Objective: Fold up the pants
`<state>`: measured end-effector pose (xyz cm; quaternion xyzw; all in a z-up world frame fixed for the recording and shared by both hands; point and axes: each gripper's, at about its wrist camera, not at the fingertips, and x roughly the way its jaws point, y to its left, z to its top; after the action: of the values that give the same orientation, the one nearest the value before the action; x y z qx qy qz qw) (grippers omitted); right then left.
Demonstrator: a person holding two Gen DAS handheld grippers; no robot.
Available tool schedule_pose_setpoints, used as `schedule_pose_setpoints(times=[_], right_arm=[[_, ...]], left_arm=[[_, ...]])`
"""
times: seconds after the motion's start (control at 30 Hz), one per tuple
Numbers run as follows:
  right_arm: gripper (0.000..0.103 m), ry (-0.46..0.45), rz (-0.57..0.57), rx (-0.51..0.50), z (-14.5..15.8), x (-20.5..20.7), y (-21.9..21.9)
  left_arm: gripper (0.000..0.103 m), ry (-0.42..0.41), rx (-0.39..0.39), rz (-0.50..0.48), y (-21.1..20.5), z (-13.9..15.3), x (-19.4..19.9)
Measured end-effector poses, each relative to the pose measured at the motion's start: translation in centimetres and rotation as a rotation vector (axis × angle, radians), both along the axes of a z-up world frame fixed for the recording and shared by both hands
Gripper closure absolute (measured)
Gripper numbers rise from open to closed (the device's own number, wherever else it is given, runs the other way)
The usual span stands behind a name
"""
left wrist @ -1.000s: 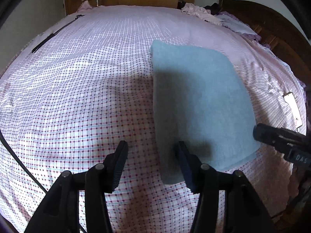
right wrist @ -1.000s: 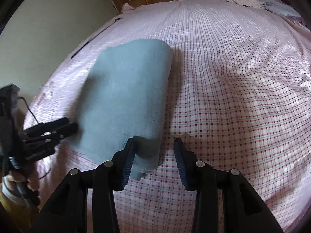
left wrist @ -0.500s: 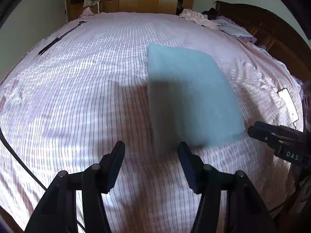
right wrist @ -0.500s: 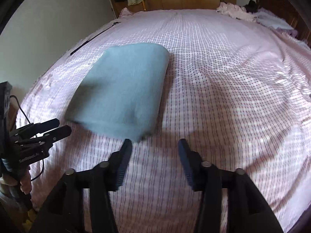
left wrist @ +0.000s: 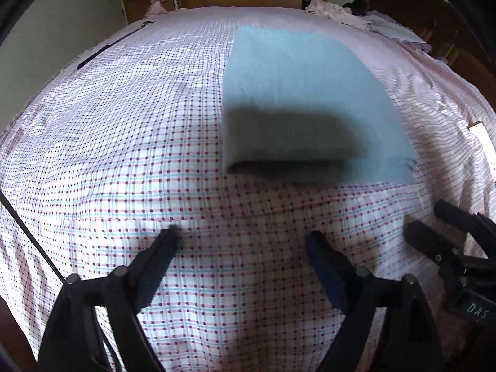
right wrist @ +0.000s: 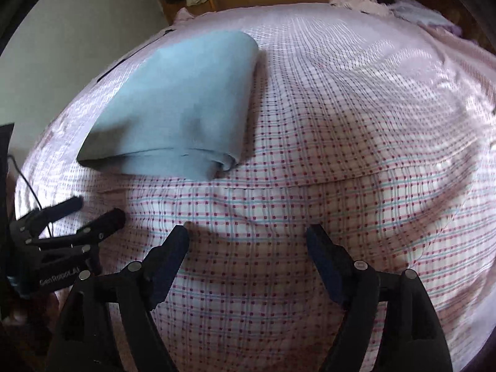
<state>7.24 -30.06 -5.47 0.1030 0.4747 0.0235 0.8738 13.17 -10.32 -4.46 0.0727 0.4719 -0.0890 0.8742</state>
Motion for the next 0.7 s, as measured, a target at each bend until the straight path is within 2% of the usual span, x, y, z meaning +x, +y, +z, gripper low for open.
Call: schedule_pose_setpoints(times=[0.1,0.33,0.7], right_arm=[[0.027,-0.008,-0.001,0.008,-0.2,0.1,0.0],[0.017,-0.032,0.012,-0.043,-0.6,0.1,1.3],[0.014,-0.037,0.013,-0.056,-0.6,0.5,2.5]], left_arm=[[0.006,-0.004,-0.003,0.012,-0.1,-0.4,0.1],[0.003,-0.011,0.009,0.013,-0.6,-0.8,0.3],[0.001,0.003,0.009,0.017,-0.9,-1.0,0.7]])
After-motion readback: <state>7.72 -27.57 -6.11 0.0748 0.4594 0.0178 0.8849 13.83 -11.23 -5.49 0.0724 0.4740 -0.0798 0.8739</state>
